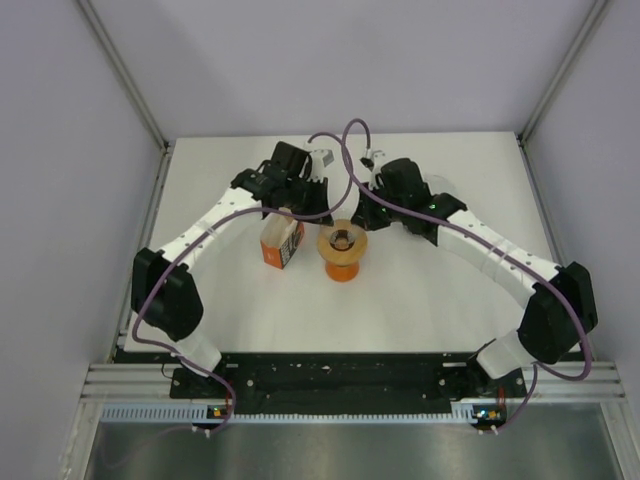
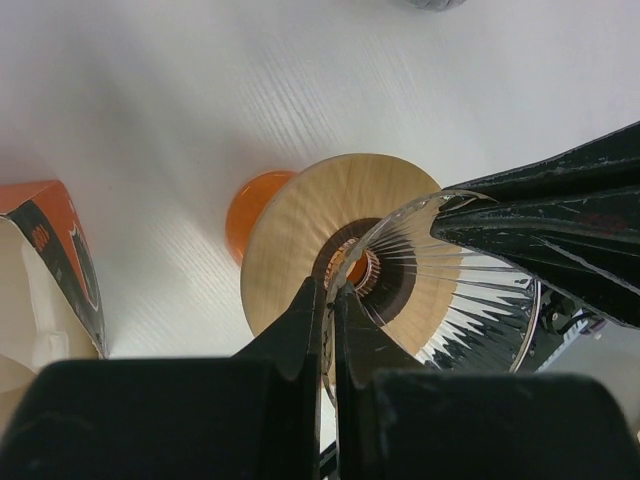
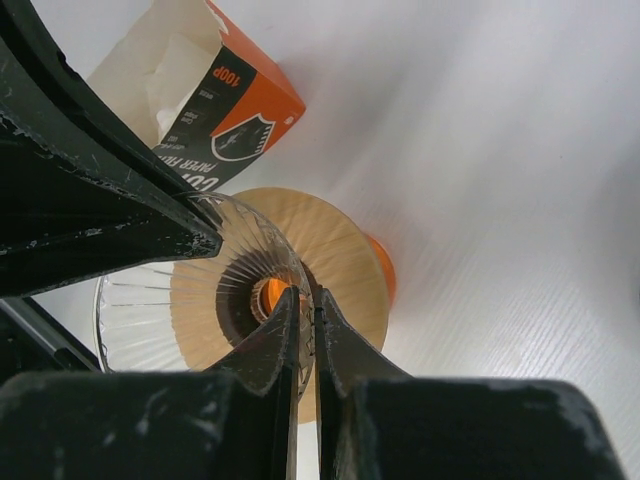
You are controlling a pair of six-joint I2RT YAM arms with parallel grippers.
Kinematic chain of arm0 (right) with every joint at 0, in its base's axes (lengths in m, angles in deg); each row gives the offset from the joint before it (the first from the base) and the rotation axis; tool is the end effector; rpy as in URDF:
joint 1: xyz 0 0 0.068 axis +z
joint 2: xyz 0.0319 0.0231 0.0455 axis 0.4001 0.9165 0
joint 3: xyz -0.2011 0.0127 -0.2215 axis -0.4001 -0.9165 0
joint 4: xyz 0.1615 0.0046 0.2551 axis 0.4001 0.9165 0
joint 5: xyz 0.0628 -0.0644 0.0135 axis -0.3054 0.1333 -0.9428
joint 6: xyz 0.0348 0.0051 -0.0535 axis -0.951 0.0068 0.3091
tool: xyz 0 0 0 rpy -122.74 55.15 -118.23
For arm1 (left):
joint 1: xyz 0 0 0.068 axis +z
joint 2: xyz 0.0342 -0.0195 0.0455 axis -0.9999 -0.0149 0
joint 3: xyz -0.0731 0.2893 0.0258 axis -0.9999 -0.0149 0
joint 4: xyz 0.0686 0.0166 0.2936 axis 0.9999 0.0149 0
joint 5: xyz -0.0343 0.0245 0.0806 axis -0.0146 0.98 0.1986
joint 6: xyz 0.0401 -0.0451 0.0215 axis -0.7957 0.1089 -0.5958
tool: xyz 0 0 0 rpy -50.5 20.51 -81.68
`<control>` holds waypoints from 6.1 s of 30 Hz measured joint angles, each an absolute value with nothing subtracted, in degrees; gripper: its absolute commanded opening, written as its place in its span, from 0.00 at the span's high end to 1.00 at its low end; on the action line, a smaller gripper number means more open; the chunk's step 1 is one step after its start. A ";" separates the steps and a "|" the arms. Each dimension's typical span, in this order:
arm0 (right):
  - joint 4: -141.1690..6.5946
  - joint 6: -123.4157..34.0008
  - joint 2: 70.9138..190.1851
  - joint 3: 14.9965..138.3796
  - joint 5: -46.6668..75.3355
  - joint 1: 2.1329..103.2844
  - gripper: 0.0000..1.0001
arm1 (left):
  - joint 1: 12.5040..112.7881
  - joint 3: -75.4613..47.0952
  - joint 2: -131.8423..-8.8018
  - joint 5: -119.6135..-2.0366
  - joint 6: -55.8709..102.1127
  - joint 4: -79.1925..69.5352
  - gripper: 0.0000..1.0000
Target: Place the coffee filter in the dripper
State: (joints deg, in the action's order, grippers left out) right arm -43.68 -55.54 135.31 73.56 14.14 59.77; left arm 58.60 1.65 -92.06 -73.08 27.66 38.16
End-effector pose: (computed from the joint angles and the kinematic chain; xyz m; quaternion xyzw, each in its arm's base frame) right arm 0.3111 0.2361 0.3211 -0.1740 0.8784 0.2543 0.3654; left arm 0.3592 -0.2321 0.3239 0.1766 0.9098 -0.2869 0.2426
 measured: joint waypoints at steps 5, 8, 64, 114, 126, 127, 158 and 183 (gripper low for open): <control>-47.30 -56.18 134.18 70.77 13.66 59.77 1.00 | 58.64 -2.74 -89.85 -73.14 27.60 33.55 1.00; -49.58 -56.44 133.72 69.26 13.27 59.72 1.00 | 58.80 -5.30 -89.13 -73.30 27.68 30.81 1.00; -38.63 -50.23 130.85 78.74 15.71 60.16 0.40 | 71.32 16.21 -89.37 -71.33 9.96 50.90 0.77; -37.80 -48.20 128.12 77.15 17.79 60.16 0.40 | 65.66 5.87 -101.06 -48.18 9.61 47.86 0.66; -37.80 -47.91 128.12 77.15 17.00 60.16 0.40 | 61.51 3.95 -98.42 -39.22 6.72 45.37 0.63; -37.80 -47.94 128.12 77.15 16.89 60.16 0.40 | 61.57 3.84 -98.42 -38.85 6.68 45.28 0.63; -37.38 -47.30 128.08 76.43 15.60 60.16 0.40 | 62.12 6.31 -101.24 -42.80 6.66 47.12 1.00; -36.97 -47.26 127.62 76.43 14.95 60.16 0.40 | 67.21 14.22 -94.73 -51.92 7.75 54.62 1.00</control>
